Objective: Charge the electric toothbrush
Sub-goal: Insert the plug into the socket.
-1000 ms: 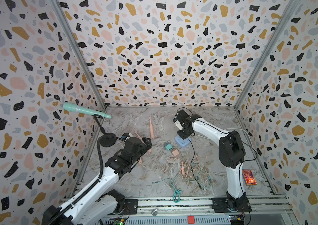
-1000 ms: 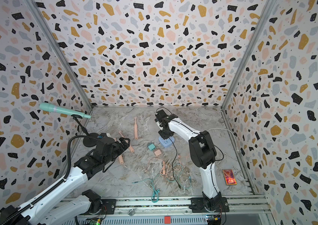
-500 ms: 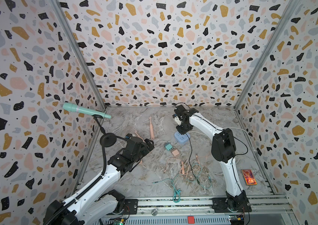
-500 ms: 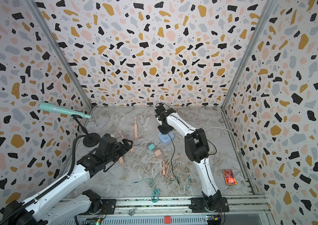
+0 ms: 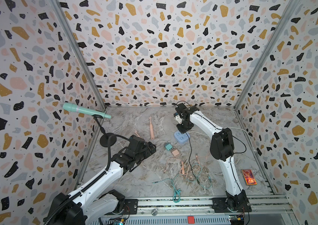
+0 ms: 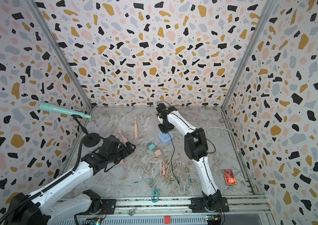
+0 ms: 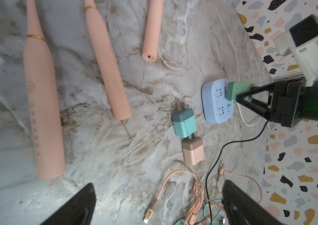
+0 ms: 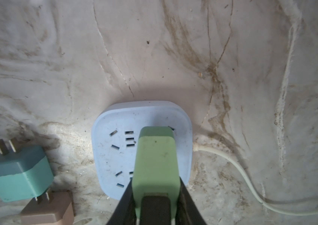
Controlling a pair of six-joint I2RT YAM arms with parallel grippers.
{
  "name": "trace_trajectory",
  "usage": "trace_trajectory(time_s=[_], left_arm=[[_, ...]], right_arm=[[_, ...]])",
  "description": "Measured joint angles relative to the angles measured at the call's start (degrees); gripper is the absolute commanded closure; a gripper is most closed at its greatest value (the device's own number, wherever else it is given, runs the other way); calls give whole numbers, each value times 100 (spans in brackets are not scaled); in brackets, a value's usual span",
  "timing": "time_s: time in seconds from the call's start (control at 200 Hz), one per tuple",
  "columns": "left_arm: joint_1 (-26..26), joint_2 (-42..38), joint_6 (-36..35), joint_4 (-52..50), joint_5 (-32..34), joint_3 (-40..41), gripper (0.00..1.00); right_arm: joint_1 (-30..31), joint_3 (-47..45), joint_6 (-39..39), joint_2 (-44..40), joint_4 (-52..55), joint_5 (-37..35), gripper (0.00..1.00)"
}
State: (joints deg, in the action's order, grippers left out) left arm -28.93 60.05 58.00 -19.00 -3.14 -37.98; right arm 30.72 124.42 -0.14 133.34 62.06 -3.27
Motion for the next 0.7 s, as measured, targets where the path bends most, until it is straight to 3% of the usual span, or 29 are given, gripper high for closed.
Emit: trace_trajectory(time_s=[0.38,0.701], left_arm=[[0,-92,-35,-24,-417,63,0],[0,-103,-149,-127,-540,61,0]], right_arm=[[17,413,212,284,39,-103,100],[348,-765,286,-472,-144,-254,100]])
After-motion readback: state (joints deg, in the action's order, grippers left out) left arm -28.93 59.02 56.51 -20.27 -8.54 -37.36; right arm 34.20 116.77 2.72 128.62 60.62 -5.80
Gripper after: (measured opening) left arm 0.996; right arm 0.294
